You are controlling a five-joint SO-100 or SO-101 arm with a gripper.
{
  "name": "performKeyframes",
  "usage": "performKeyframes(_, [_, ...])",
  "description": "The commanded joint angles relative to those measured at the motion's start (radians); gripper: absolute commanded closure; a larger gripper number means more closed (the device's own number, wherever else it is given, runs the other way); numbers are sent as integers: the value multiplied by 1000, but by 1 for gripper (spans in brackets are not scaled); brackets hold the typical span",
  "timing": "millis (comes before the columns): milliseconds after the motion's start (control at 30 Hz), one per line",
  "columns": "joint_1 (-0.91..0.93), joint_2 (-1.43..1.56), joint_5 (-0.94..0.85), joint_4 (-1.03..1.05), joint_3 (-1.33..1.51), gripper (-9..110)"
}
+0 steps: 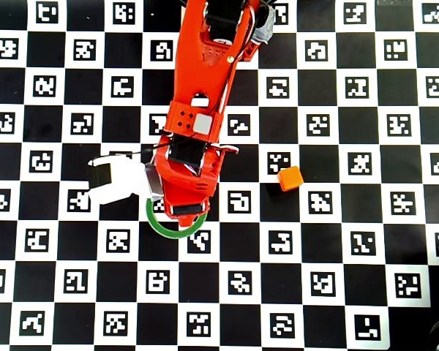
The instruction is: Grab the red cube then put it in the green circle then put the blue cube on top and finally the orange cube on top
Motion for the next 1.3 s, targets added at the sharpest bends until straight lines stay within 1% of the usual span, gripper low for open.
performKeyframes(0, [-5, 26, -6, -14, -12, 98])
performKeyframes(1000, [26, 14, -32, -49, 18, 98])
performKeyframes(1267, [28, 15, -31, -51, 25, 95])
